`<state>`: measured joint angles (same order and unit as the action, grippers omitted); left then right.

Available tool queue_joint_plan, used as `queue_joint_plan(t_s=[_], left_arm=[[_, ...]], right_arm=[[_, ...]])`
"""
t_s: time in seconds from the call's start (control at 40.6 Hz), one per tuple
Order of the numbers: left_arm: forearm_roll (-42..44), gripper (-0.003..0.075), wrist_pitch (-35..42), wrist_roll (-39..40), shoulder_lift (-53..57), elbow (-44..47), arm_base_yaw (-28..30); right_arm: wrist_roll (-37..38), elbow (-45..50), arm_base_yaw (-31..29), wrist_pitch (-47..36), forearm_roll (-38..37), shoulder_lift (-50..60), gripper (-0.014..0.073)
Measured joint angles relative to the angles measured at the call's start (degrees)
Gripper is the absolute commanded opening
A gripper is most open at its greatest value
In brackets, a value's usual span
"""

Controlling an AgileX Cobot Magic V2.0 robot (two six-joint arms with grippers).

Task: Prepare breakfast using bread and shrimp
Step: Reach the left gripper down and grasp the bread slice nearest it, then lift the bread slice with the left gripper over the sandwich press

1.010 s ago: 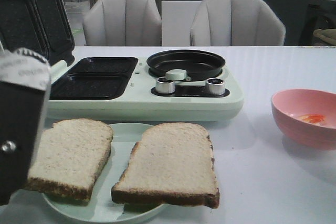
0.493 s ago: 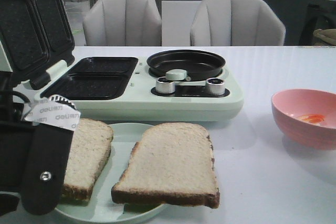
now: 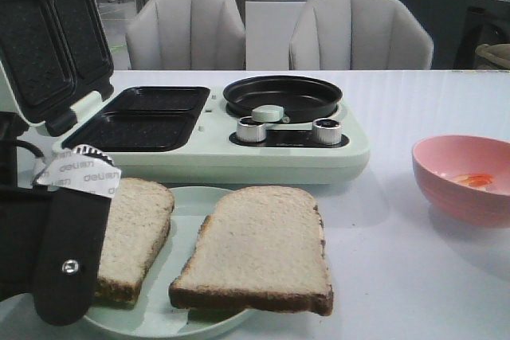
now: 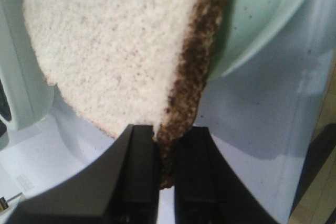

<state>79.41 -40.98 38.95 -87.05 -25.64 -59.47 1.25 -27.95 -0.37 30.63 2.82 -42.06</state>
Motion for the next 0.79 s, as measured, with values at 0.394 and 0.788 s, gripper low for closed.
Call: queue_joint_plan(t_s=[0.394,0.788], left_arm=[[1.9,0.0098,-13.4,0.0,12.8,0.0,-8.5],[19.5,0.0098,-12.5,0.0,22.9,-2.8,-4.5]], right_arm=[[0.0,0.0,0.0,0.0,0.0,0.0,0.0545],[0.0,0.0,0.0,0.0,0.0,0.0,0.0545]])
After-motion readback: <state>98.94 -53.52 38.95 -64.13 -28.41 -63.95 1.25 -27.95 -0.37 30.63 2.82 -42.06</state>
